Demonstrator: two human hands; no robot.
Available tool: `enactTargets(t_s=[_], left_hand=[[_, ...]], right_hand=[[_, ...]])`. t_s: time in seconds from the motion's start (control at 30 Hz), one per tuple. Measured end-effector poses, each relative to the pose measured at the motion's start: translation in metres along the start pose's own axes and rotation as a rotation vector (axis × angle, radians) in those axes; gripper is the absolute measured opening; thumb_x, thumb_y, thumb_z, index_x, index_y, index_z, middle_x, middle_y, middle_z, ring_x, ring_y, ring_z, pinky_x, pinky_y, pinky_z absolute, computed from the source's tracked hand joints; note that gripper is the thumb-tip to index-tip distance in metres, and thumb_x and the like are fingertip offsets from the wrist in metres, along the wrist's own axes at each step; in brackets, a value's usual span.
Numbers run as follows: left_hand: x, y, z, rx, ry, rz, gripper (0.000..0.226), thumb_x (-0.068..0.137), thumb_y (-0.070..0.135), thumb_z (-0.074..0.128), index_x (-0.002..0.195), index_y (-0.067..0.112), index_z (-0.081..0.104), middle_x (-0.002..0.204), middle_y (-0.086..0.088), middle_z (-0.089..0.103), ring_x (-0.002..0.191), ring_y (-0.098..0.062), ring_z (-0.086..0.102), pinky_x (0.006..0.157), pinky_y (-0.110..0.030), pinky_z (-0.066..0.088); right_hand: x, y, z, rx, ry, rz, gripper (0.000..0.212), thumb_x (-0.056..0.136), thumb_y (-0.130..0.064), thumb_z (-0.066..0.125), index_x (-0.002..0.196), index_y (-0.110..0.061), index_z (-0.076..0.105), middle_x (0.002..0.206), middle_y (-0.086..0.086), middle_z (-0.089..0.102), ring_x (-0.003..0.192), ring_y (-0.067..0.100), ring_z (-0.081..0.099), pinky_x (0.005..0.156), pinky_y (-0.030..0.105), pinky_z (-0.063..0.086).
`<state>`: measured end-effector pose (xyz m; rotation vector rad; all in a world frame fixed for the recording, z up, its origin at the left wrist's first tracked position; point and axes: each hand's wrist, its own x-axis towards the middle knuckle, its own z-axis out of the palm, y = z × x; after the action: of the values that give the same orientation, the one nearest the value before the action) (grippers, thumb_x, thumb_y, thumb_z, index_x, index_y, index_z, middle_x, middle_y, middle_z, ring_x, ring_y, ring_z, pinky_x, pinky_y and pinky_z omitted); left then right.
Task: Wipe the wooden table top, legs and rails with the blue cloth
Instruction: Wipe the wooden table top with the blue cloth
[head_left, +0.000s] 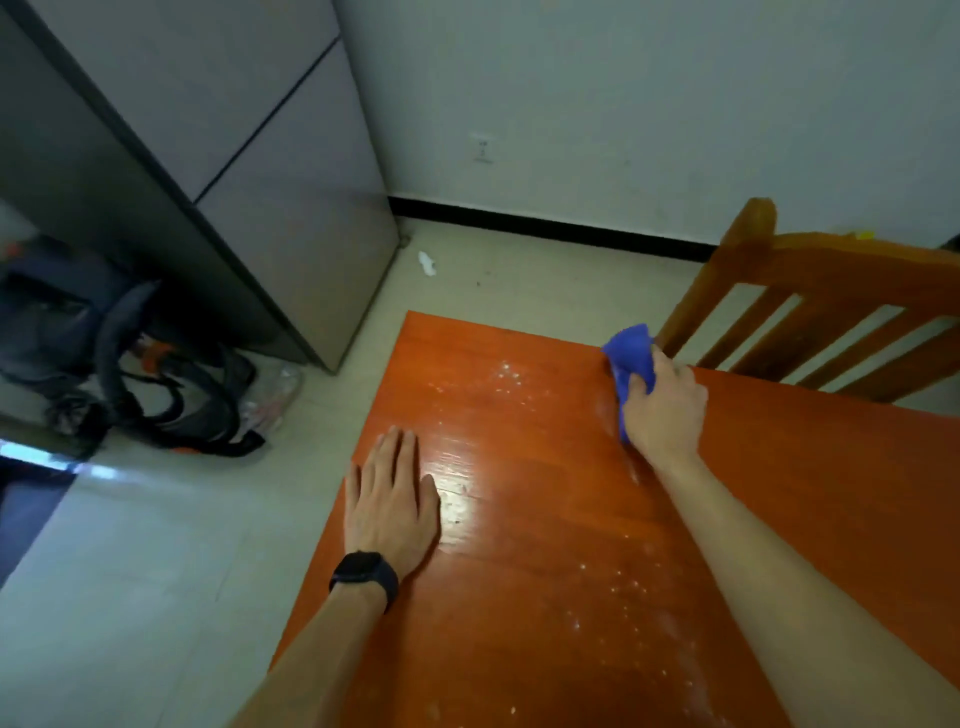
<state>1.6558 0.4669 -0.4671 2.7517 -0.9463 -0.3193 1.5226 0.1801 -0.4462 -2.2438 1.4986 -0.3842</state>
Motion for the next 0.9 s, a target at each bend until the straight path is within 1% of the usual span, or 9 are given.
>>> enactTargets(t_s=[0.1, 0.23, 0.3, 0.37, 0.47, 0.6, 0.7, 0.83, 0.9], left_hand=[[-0.001, -0.031, -0.001, -0.021, -0.029, -0.075, 0.063, 0.102, 0.050, 0.021, 0.158, 0.025, 0.005, 0.164, 0.005, -0.002, 0.152, -0.017, 0.000, 0.123, -0.046, 0.001], [-0.001, -0.038, 0.004, -0.066, 0.000, -0.074, 0.064, 0.101, 0.051, 0.027, 0.158, 0.028, 0.007, 0.164, 0.006, 0.004, 0.152, -0.018, 0.004, 0.123, -0.044, 0.004], [-0.002, -0.038, 0.006, -0.086, -0.004, -0.090, 0.063, 0.101, 0.051, 0.027, 0.157, 0.029, 0.009, 0.164, 0.004, 0.005, 0.151, -0.019, 0.007, 0.123, -0.043, 0.006], [-0.005, -0.038, 0.005, -0.109, 0.018, -0.116, 0.063, 0.102, 0.051, 0.026, 0.158, 0.027, 0.010, 0.165, 0.002, 0.005, 0.150, -0.021, 0.012, 0.123, -0.041, 0.008], [-0.005, -0.037, 0.003, -0.136, 0.032, -0.167, 0.065, 0.101, 0.051, 0.029, 0.157, 0.025, 0.011, 0.165, -0.002, 0.007, 0.147, -0.025, 0.023, 0.121, -0.040, 0.015], [-0.002, -0.038, 0.005, -0.155, 0.036, -0.189, 0.065, 0.100, 0.052, 0.032, 0.157, 0.025, 0.014, 0.164, -0.003, 0.013, 0.142, -0.027, 0.032, 0.118, -0.043, 0.026], [-0.003, -0.038, 0.005, -0.166, 0.027, -0.198, 0.065, 0.100, 0.053, 0.030, 0.157, 0.026, 0.012, 0.164, -0.001, 0.013, 0.143, -0.024, 0.031, 0.117, -0.039, 0.024], [0.000, -0.038, 0.005, -0.169, 0.036, -0.180, 0.064, 0.100, 0.052, 0.029, 0.157, 0.027, 0.011, 0.164, -0.001, 0.014, 0.144, -0.021, 0.028, 0.116, -0.037, 0.024], [0.000, -0.040, 0.006, -0.168, 0.027, -0.177, 0.065, 0.100, 0.052, 0.029, 0.157, 0.026, 0.011, 0.164, -0.001, 0.014, 0.144, -0.021, 0.028, 0.116, -0.038, 0.025]], right_hand=[[-0.012, -0.026, 0.014, -0.065, -0.022, 0.168, 0.054, 0.100, -0.030, 0.043, 0.152, -0.024, 0.027, 0.152, 0.007, 0.035, 0.129, 0.038, 0.035, 0.104, 0.049, 0.033], [-0.038, -0.043, 0.037, 0.016, -0.179, -0.150, 0.055, 0.098, -0.025, 0.050, 0.150, -0.027, 0.033, 0.150, 0.000, 0.041, 0.129, 0.030, 0.040, 0.107, 0.039, 0.033], [-0.027, -0.045, 0.034, 0.185, -0.276, -0.140, 0.051, 0.097, -0.021, 0.053, 0.147, -0.022, 0.041, 0.145, 0.002, 0.048, 0.131, 0.026, 0.045, 0.108, 0.031, 0.032], [-0.007, -0.047, 0.029, 0.215, -0.203, -0.033, 0.047, 0.099, -0.023, 0.050, 0.145, -0.015, 0.044, 0.144, 0.008, 0.050, 0.132, 0.028, 0.045, 0.110, 0.035, 0.033], [0.006, -0.057, 0.035, 0.036, -0.078, 0.094, 0.051, 0.099, -0.029, 0.045, 0.147, -0.013, 0.037, 0.145, 0.012, 0.047, 0.131, 0.036, 0.043, 0.109, 0.045, 0.034], [-0.036, -0.090, 0.064, -0.006, -0.255, -0.305, 0.063, 0.092, -0.024, 0.056, 0.149, -0.013, 0.032, 0.148, 0.010, 0.043, 0.133, 0.028, 0.042, 0.108, 0.037, 0.028], [-0.036, -0.108, 0.067, 0.205, -0.475, -0.393, 0.060, 0.089, -0.015, 0.062, 0.146, -0.018, 0.042, 0.143, 0.003, 0.051, 0.130, 0.021, 0.047, 0.108, 0.028, 0.031], [-0.002, -0.122, 0.069, -0.054, -0.179, -0.267, 0.058, 0.093, -0.018, 0.053, 0.148, -0.020, 0.034, 0.148, 0.003, 0.044, 0.129, 0.033, 0.041, 0.106, 0.043, 0.034], [-0.008, -0.129, 0.075, -0.134, -0.186, -0.216, 0.058, 0.093, -0.018, 0.049, 0.148, -0.024, 0.032, 0.150, 0.000, 0.042, 0.128, 0.033, 0.039, 0.104, 0.045, 0.034]])
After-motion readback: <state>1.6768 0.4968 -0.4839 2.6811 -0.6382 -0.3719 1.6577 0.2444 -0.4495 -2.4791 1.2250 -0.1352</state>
